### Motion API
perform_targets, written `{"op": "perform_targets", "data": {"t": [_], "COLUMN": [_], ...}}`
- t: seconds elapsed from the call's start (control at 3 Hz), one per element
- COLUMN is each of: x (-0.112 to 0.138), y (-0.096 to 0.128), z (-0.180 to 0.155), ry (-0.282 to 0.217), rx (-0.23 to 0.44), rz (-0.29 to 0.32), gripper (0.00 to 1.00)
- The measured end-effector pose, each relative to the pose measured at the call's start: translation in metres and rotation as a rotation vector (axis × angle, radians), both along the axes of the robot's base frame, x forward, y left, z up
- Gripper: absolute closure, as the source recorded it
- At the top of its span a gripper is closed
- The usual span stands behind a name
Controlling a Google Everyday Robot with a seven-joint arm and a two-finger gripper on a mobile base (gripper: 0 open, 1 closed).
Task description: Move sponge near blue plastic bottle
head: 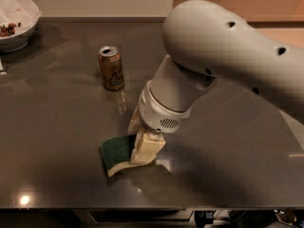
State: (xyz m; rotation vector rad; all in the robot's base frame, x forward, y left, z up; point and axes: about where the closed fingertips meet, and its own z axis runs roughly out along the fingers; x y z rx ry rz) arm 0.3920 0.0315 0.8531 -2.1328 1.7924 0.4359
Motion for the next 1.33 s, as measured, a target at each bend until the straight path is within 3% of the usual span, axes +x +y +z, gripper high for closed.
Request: {"op": "perform_targets", "data": {"t": [0.33,1.0,1.33], "x": [0.020,0.075,0.104], "y": [-0.038,-0.122,-0.153], "z": [0.007,0.020,0.023], "ry": [-0.007,-0.015,-0.027], "rx": [-0.027,-0.038,-0.032], "rz": [-0.091,-0.349,-0.459], "gripper": [1.00,1.00,1.00]}}
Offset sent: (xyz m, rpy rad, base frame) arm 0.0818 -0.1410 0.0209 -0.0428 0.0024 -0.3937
